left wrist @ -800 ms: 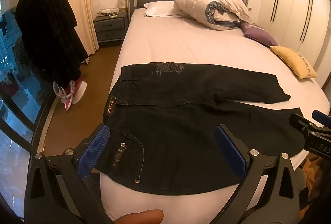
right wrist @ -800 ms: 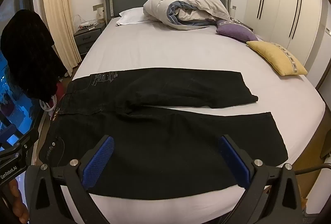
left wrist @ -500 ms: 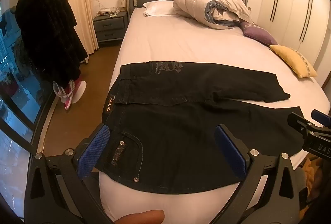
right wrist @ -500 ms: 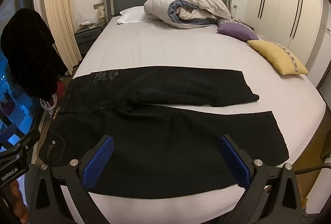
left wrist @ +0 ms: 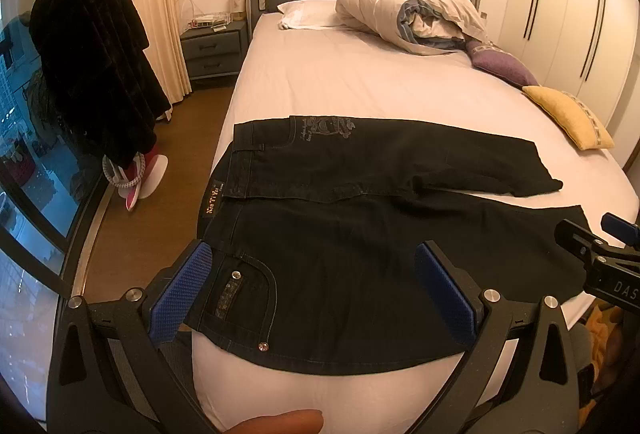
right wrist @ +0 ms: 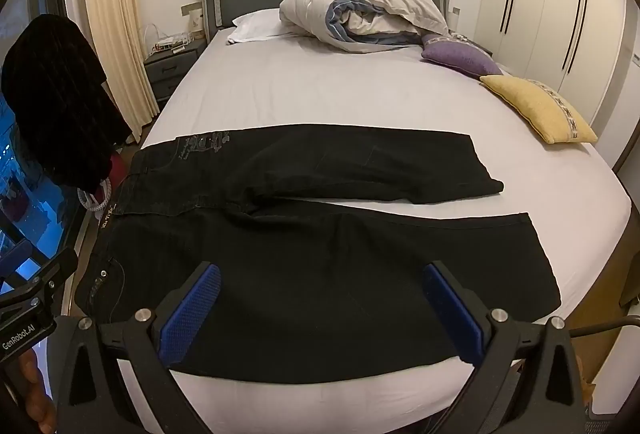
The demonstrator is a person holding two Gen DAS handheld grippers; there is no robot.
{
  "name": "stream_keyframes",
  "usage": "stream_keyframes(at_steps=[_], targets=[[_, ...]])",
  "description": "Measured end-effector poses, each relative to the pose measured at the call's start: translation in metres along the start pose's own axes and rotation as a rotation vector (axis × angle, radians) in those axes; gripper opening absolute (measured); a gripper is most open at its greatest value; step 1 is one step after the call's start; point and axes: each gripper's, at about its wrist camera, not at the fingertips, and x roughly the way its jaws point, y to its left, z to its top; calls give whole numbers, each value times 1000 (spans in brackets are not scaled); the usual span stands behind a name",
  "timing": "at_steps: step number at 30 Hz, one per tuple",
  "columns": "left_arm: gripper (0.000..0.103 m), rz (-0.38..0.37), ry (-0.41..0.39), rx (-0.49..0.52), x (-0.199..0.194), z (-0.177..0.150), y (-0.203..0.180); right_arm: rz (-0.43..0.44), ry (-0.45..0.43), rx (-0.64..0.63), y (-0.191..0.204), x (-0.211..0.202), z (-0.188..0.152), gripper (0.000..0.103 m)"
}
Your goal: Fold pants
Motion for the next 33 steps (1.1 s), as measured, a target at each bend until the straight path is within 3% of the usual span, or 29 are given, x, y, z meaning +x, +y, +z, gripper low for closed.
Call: stream_keyframes(at_steps=[33], targets=[[103,4,6,-2,3,-6,1,2,9,-2,3,-1,1,103]])
